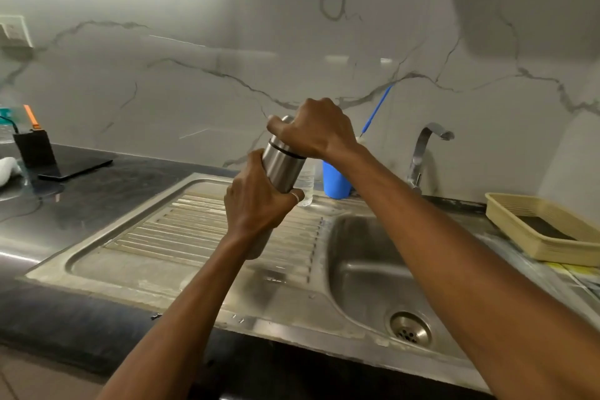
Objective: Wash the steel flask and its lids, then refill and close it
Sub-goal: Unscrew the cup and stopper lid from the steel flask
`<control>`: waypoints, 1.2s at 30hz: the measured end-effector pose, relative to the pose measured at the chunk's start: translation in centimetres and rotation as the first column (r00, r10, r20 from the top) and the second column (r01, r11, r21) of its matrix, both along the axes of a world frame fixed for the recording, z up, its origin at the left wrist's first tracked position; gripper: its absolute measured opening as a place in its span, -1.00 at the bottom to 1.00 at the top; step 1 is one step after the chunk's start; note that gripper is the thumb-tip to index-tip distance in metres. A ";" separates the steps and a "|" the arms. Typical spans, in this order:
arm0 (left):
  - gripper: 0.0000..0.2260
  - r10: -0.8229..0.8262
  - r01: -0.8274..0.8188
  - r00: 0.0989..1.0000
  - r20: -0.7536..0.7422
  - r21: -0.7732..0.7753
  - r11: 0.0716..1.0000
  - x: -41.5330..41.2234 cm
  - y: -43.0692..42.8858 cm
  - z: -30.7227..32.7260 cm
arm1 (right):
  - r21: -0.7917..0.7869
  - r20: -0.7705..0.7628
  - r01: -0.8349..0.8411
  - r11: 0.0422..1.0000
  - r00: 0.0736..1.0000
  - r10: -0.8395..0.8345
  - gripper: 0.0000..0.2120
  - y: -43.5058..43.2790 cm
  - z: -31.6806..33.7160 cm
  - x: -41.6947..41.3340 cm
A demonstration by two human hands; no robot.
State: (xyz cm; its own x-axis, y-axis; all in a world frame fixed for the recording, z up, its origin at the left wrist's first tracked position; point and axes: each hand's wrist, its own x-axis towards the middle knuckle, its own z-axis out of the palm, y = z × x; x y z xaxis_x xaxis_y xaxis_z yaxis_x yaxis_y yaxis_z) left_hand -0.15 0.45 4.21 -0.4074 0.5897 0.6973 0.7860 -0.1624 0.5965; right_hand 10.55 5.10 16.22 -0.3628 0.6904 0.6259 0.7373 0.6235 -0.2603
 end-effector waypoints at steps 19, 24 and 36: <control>-0.38 -0.322 0.321 0.943 0.079 0.025 0.947 3.8 -1.6 2.9 | -0.181 0.140 -0.169 0.969 0.971 0.195 -0.35 -2.0 5.1 8.6; -0.36 -0.264 0.264 0.965 -0.004 0.012 0.965 4.4 -1.6 2.7 | 0.008 0.388 0.043 0.999 0.921 -0.042 -0.23 -2.9 5.7 7.7; -0.33 -0.258 0.258 0.966 0.028 -0.020 0.966 4.2 -0.9 1.3 | -0.515 0.221 -0.120 0.849 0.938 0.267 -0.45 -2.8 7.1 9.3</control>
